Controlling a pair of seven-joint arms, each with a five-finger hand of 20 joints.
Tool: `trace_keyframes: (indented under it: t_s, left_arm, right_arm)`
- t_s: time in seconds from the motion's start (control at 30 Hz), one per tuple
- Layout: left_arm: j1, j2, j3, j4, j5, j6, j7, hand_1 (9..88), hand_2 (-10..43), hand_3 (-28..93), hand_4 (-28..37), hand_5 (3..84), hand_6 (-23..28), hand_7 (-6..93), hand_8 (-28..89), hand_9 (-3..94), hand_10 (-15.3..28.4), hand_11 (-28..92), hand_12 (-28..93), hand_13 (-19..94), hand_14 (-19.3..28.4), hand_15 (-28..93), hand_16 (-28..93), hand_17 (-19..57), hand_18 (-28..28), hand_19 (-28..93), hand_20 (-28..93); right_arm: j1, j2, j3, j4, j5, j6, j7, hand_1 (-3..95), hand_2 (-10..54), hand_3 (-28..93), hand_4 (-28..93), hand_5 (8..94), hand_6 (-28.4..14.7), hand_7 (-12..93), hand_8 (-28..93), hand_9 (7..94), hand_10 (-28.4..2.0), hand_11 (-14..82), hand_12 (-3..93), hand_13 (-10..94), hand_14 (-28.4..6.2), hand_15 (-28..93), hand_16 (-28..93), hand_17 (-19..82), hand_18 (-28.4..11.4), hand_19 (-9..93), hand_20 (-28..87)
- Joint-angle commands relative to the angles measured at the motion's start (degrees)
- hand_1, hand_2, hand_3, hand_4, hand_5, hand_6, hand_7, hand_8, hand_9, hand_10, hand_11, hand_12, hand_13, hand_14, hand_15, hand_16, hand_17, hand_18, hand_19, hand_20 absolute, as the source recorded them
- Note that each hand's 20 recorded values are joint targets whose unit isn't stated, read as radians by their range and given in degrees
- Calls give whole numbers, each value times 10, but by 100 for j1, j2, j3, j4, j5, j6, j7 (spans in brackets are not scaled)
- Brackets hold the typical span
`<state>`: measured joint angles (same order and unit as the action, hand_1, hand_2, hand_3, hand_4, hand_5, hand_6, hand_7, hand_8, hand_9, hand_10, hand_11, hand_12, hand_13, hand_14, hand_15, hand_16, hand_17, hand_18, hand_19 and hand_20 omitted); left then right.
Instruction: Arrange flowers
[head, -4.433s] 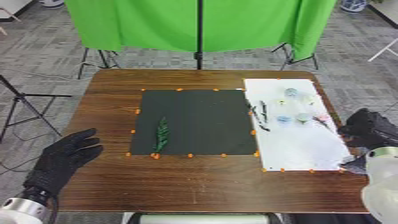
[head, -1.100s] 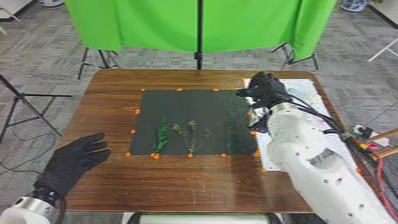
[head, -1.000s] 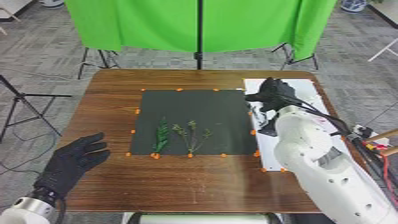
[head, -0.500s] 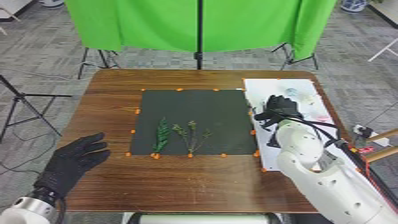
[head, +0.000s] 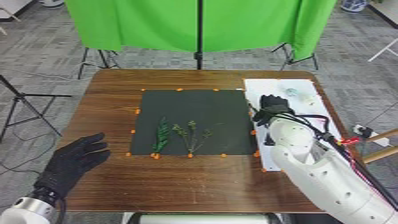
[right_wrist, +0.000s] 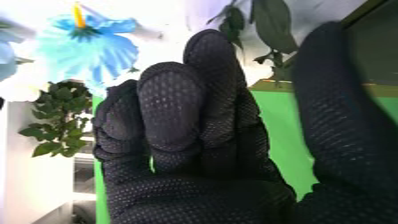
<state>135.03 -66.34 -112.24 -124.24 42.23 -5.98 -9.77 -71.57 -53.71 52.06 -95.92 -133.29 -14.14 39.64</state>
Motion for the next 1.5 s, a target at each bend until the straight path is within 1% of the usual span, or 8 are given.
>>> trace_keyframes:
  t_s: [0.03,0.13,0.27,0.57,0.83,1.0,1.27,1.5]
  left_arm:
    - [91,-59,-7,13,21,-5,-56,256,63,763,-276,357,64,313,-155,316,156,401,134,259,178,560,-72,-61,233,617,33]
    - [107,-73,-9,2,20,10,-40,257,64,763,-276,357,64,313,-155,316,156,401,134,259,177,560,-72,-61,232,617,32]
    - [120,-82,-3,-4,20,8,-13,257,63,764,-276,356,64,314,-155,316,155,402,134,259,177,559,-72,-61,232,617,32]
    - [106,-84,-3,-6,23,27,-2,256,63,764,-275,356,64,315,-155,316,155,402,134,259,178,559,-72,-61,232,618,31]
    - [107,-86,1,-6,27,17,5,256,64,762,-275,356,64,315,-156,315,156,402,133,259,178,559,-72,-61,232,618,31]
    - [86,-78,10,5,23,9,-22,256,64,762,-276,356,64,314,-156,315,156,403,133,259,178,560,-73,-61,232,618,31]
    - [63,-77,23,14,26,4,-45,256,64,763,-275,357,65,313,-155,315,156,402,133,259,178,560,-73,-61,231,618,30]
    - [70,-95,9,8,38,-46,-76,256,64,763,-276,356,64,315,-156,315,156,402,133,258,178,561,-72,-61,232,618,31]
  right_arm:
    - [-593,39,67,379,348,248,-672,542,-94,763,-283,765,-7,343,-67,890,-48,316,394,835,-28,616,319,419,-188,906,366]
    - [-693,73,130,355,432,577,-859,524,-95,829,-281,779,-28,356,-59,918,-52,287,383,866,-22,591,325,440,-196,909,379]
    - [-781,126,196,268,457,1140,-973,509,-95,858,-235,743,-61,448,-93,925,-55,296,354,883,-20,576,338,453,-204,912,392]
    - [-1000,144,686,-377,625,1963,-804,492,-95,875,-182,712,-81,547,-139,931,-61,330,359,893,-22,601,346,468,-212,926,410]
    - [-1050,92,960,-1177,729,1865,-730,488,-95,875,-172,706,-78,563,-137,932,-60,339,356,895,-22,609,347,473,-208,931,413]
    - [-1168,57,851,-1502,664,1519,-847,486,-95,875,-169,701,-75,569,-132,933,-58,341,354,895,-22,612,346,476,-205,932,414]
    - [-1262,31,290,-1374,316,1149,-930,477,-95,877,-163,698,-72,574,-129,933,-57,344,350,895,-22,613,346,476,-203,932,414]
    - [-1243,-109,-36,-1190,125,1118,-946,474,-95,878,-162,699,-70,573,-123,934,-56,347,345,896,-20,615,344,478,-201,932,415]
